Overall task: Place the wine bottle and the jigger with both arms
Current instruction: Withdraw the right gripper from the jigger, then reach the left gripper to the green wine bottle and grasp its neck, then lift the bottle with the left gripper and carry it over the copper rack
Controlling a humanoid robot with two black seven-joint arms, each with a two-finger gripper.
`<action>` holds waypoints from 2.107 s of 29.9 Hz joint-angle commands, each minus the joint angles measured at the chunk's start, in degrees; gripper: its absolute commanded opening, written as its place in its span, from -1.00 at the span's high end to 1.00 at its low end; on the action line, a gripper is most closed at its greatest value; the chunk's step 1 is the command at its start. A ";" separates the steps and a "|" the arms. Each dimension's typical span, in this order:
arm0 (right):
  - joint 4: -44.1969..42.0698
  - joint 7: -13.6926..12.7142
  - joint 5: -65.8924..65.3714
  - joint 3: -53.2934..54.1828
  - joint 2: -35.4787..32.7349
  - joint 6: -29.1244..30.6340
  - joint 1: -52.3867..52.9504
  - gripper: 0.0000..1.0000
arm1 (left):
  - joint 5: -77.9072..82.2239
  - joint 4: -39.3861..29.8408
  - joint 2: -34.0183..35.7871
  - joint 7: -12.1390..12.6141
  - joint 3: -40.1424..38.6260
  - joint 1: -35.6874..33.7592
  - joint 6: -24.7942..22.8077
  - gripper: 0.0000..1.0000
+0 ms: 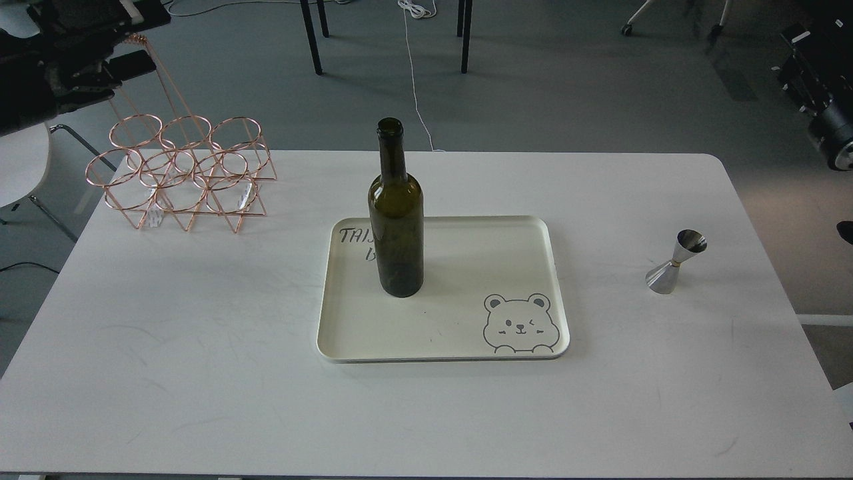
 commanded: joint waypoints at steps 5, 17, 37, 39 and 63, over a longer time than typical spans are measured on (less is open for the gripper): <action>-7.17 0.01 20.11 1.07 0.19 15.70 -0.16 -0.93 | 23.39 -6.98 -8.09 -0.32 1.54 -0.06 4.62 -0.95; -9.03 0.01 24.69 2.65 0.19 21.34 -0.07 -0.93 | 44.51 -4.79 -26.37 0.12 6.19 0.20 7.51 -0.94; -8.94 0.01 24.69 4.32 0.02 21.52 -0.51 -0.93 | 46.18 4.36 -32.89 2.49 7.69 -0.15 12.97 -0.08; -8.94 0.01 24.69 4.32 -0.07 21.52 -0.51 -0.93 | 46.09 4.36 -32.89 2.49 7.51 -0.23 12.97 0.02; -8.94 0.01 24.52 4.32 -0.86 21.34 -0.60 -0.93 | 32.03 4.44 -10.22 0.30 0.04 -5.32 13.85 0.56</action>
